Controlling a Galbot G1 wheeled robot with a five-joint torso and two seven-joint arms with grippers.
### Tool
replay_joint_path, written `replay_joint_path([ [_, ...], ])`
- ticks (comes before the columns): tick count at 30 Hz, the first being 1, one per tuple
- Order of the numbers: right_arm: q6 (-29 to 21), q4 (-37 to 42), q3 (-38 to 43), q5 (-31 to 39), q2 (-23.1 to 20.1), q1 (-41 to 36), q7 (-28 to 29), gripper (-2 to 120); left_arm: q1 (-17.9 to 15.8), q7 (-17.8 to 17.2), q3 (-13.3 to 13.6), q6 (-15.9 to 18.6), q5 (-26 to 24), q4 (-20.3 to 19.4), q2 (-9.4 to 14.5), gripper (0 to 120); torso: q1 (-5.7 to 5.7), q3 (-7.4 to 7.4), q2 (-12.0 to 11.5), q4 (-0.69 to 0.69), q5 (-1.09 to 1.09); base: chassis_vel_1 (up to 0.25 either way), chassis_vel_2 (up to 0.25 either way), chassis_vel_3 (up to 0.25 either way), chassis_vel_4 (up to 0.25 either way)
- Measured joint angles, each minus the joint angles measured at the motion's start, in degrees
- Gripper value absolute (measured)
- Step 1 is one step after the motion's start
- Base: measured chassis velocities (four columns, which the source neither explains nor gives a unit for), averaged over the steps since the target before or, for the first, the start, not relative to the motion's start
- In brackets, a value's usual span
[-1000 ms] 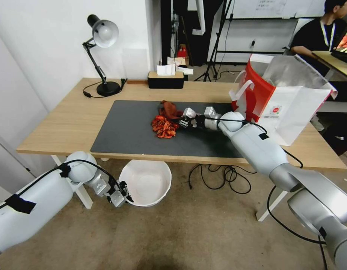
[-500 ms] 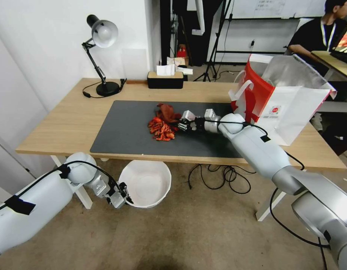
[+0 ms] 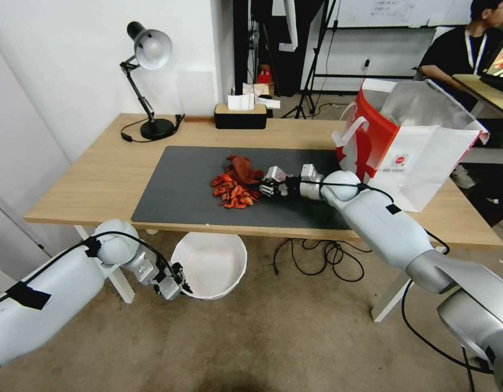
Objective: Sweep shrimp from table into container with towel, then put container into takeout bag.
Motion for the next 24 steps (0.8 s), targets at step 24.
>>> replay_joint_path([
  [24,-2.36,8.49,-0.09,2.32,-3.14,-3.64,1.45,6,-11.94,2.91,11.46,2.51,-4.31,0.59,-2.54,0,0.02,0.03,-0.02,0.02,0.0,0.0,0.0,0.0,0.0],
])
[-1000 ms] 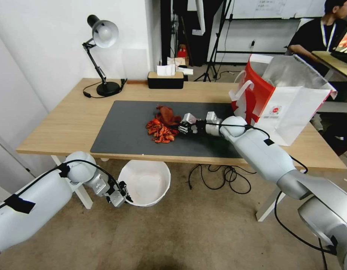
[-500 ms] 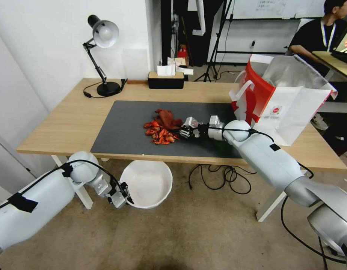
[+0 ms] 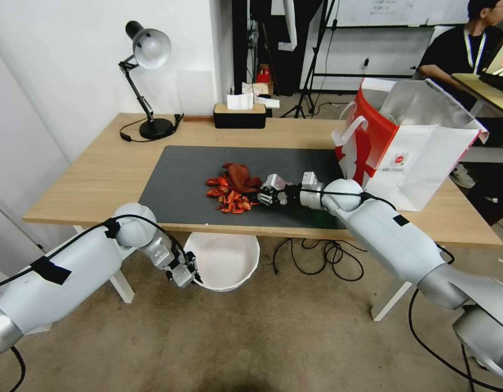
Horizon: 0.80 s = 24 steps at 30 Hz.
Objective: Sweep shrimp from table into container with towel, then put container into takeout bag.
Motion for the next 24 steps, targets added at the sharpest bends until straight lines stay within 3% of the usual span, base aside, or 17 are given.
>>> replay_joint_path([
  [12,-0.78,5.16,1.1,1.28,-2.5,-2.75,0.91,6,-4.58,0.95,3.19,1.76,-5.78,-0.69,-0.54,0,0.0,-0.01,0.0,-0.02,0.0,0.0,0.0,0.0,0.0],
  [24,-1.23,9.36,2.61,1.9,-5.29,-6.41,1.04,6,-5.93,0.88,4.08,1.79,-6.05,0.27,-1.21,0,0.0,-0.02,0.02,-0.02,-0.01,0.0,0.0,0.0,0.0],
])
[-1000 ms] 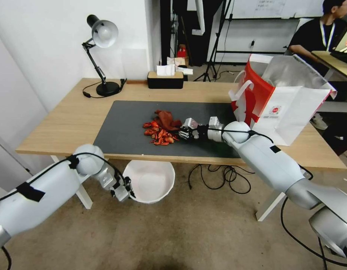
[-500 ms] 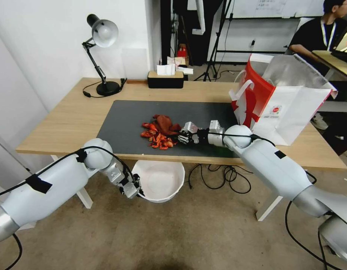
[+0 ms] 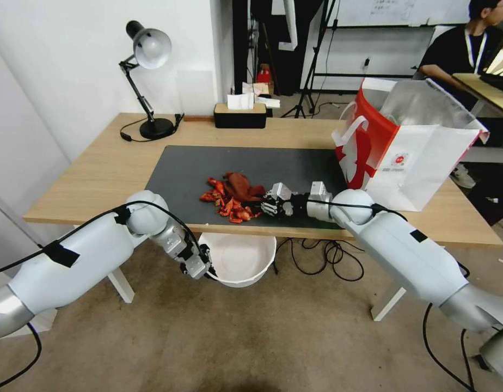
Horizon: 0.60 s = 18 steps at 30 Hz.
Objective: Sweep shrimp from table into container with towel, then put container into takeout bag.
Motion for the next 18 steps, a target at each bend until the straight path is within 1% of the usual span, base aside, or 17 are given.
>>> replay_joint_path([
  [18,-0.52,4.86,0.85,0.37,-2.19,-3.73,0.18,6,-0.3,-0.23,-0.54,-0.15,-0.27,0.17,0.47,0,-0.01,0.0,0.0,0.01,0.0,0.0,0.0,0.0,0.0],
])
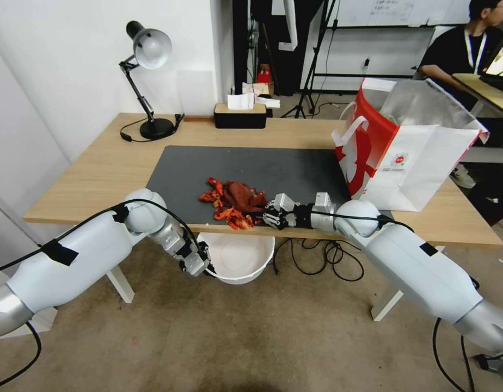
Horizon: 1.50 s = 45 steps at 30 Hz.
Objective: Sweep shrimp from table into container with towel, then put container into takeout bag.
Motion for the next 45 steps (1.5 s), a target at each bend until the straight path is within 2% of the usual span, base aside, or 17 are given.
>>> replay_joint_path([
  [45,-1.54,10.34,1.72,1.13,-2.98,-6.94,0.91,6,-0.86,-0.22,0.44,-0.04,-0.71,0.37,-0.4,0,0.0,0.01,0.0,-0.01,0.0,0.0,0.0,0.0,0.0],
])
